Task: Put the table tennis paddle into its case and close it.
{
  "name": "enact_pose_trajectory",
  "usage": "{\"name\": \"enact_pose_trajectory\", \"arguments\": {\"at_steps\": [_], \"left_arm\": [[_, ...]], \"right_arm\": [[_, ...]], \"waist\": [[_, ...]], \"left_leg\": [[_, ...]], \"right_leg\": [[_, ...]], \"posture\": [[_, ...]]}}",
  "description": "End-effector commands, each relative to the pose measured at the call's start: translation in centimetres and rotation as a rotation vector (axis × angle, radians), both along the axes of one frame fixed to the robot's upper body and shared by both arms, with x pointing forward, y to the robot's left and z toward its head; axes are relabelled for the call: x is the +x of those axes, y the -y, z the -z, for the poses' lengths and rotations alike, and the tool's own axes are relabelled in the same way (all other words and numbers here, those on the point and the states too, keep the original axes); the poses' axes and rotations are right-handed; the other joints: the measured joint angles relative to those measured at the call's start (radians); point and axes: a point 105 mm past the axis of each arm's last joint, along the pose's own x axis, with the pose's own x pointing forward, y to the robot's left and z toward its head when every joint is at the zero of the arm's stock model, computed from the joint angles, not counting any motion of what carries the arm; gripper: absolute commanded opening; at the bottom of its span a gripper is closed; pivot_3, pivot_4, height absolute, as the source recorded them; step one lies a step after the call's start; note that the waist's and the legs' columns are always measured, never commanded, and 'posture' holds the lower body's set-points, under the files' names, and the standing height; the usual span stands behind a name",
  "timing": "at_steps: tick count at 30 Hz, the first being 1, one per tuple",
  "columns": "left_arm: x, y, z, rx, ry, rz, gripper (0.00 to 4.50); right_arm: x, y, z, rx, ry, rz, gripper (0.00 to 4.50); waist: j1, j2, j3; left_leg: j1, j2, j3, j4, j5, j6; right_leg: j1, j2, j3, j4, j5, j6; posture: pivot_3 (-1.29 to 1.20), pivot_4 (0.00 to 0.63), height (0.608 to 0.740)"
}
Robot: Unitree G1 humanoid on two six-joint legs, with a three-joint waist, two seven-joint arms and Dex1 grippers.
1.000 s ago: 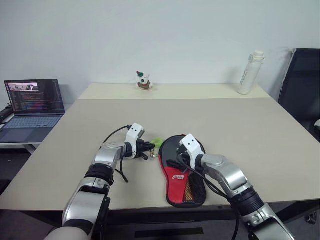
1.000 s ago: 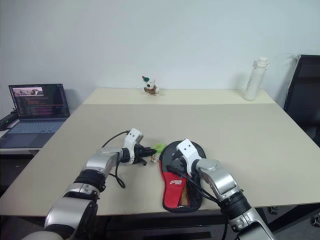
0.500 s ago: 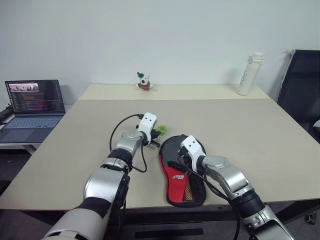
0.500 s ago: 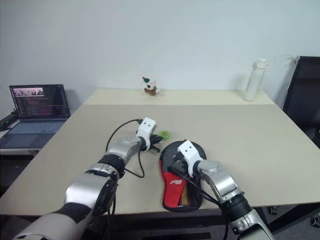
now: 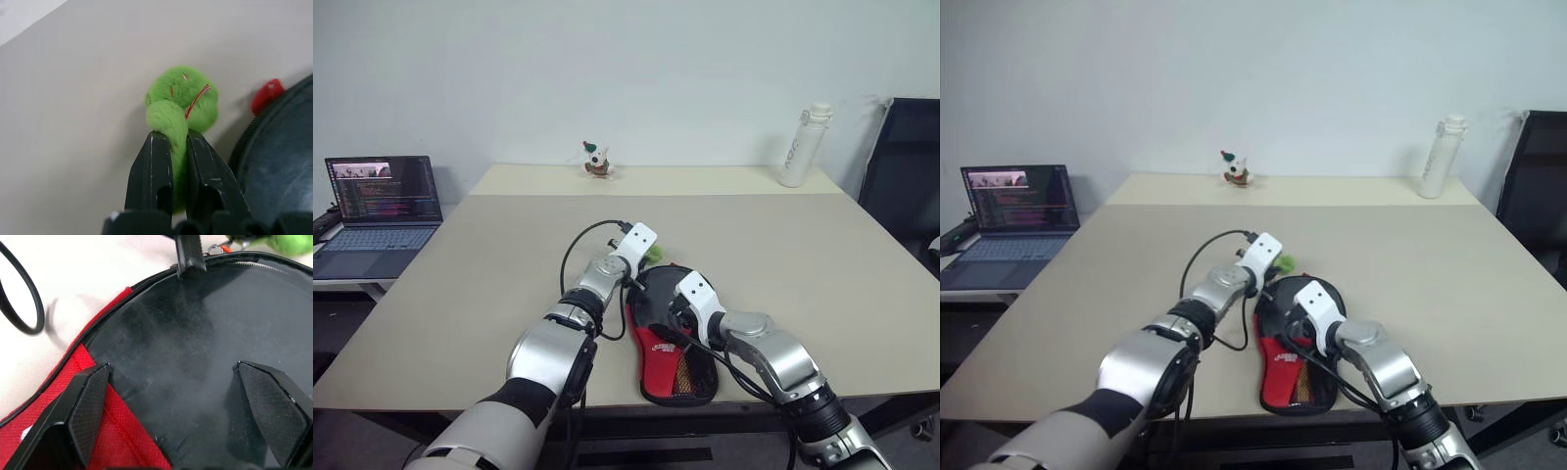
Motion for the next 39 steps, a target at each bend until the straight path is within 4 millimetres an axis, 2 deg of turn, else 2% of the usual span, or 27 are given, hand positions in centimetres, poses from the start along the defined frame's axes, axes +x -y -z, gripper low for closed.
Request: {"name": "enact_pose_trajectory", "arguments": {"at_steps": [1,11,15,20,24,29,36,39], "left_arm": [[0.3,2.7,-3.1,0.098,0.149,0.078,0.03],[0.2,4.7,-5.0,0.300,0.315,0.143,0.03],[-0.5,7.7,-6.9,0.417,0.462,0.244,0.03],[-1.7,10.8,-7.9,0.485,0.569,0.355,0.03],[-3.1,13.3,-7.6,0.523,0.625,0.458,0.03],[-4.5,15.4,-6.9,0.515,0.640,0.548,0.03],[-5.3,15.8,-5.0,0.484,0.544,0.618,0.03],[-5.3,15.5,-4.8,0.438,0.496,0.618,1.06]], "right_arm": [[-2.7,0.5,5.5,-0.074,-0.221,0.021,4.50],[-4.9,-0.9,6.5,-0.061,-0.269,0.024,4.50],[-6.4,-1.3,7.4,-0.051,-0.310,0.017,4.50],[-7.0,-1.8,7.6,-0.042,-0.324,0.018,4.50],[-7.0,-2.1,7.5,-0.036,-0.325,0.022,4.50],[-6.9,-2.1,7.6,-0.036,-0.324,0.025,4.50],[-6.4,-1.9,7.6,-0.039,-0.317,0.033,4.50],[-6.0,-2.0,7.4,-0.038,-0.307,0.032,4.50]], "waist": [[0.000,0.000,0.000],[-0.001,0.000,-0.007],[0.000,-0.001,-0.011],[0.000,-0.001,-0.013],[0.000,-0.001,-0.013],[0.000,-0.001,-0.014],[-0.001,0.000,-0.014],[-0.001,0.000,-0.015]], "left_leg": [[0.000,0.000,0.000,0.000,0.000,0.000],[0.001,0.001,0.000,0.000,-0.001,-0.001],[0.000,0.001,0.000,0.000,-0.001,-0.002],[0.000,0.001,0.001,0.000,-0.003,-0.004],[0.000,0.001,0.000,0.000,-0.003,-0.004],[0.000,0.001,0.001,0.000,-0.003,-0.004],[0.000,0.001,0.001,0.000,-0.003,-0.004],[0.000,0.001,0.001,0.000,-0.003,-0.004]], "right_leg": [[0.000,0.000,0.000,0.000,0.000,0.000],[0.000,0.000,0.000,-0.001,0.000,0.000],[0.001,0.000,0.000,-0.001,0.000,0.000],[0.001,0.000,0.000,-0.003,0.000,0.000],[0.001,0.000,0.000,-0.003,0.000,0.000],[0.001,0.000,0.000,-0.004,0.000,0.000],[0.001,0.000,0.000,-0.004,-0.001,0.000],[0.001,0.000,0.000,-0.004,-0.001,0.000]], "posture": [[0.00,0.150,0.740],[0.00,0.150,0.740],[0.00,0.150,0.740],[0.00,0.150,0.740],[0.00,0.150,0.740],[0.00,0.150,0.740],[0.00,0.150,0.740],[0.00,0.150,0.740]]}}
